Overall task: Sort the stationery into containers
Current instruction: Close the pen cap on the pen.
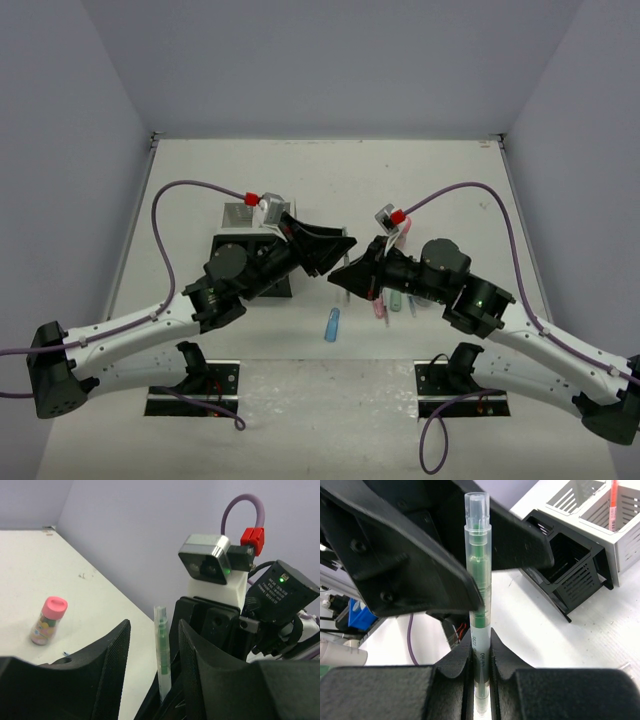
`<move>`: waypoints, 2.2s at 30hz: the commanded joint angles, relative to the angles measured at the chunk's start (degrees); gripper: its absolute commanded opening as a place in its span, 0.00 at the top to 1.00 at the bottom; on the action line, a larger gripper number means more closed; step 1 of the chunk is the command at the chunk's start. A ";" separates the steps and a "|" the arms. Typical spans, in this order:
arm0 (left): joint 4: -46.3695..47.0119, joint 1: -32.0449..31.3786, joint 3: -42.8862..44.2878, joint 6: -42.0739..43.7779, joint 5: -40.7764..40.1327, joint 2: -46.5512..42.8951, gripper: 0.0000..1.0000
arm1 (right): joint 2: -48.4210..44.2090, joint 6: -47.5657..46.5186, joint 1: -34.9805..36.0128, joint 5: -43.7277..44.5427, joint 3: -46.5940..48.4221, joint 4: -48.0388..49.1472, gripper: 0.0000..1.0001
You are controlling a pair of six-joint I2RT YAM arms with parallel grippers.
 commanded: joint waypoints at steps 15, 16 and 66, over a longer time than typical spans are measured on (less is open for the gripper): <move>-2.37 -0.31 4.86 3.86 -2.18 0.17 0.62 | 1.23 -0.64 0.83 -1.94 0.64 -0.08 1.00; -2.32 -0.31 4.80 3.91 -2.17 0.09 0.64 | 1.29 -0.58 0.89 -1.94 0.63 -0.08 1.00; -24.15 -2.24 7.35 8.50 -22.04 -4.57 1.00 | 11.95 -14.69 -10.44 -8.97 16.78 -8.00 0.21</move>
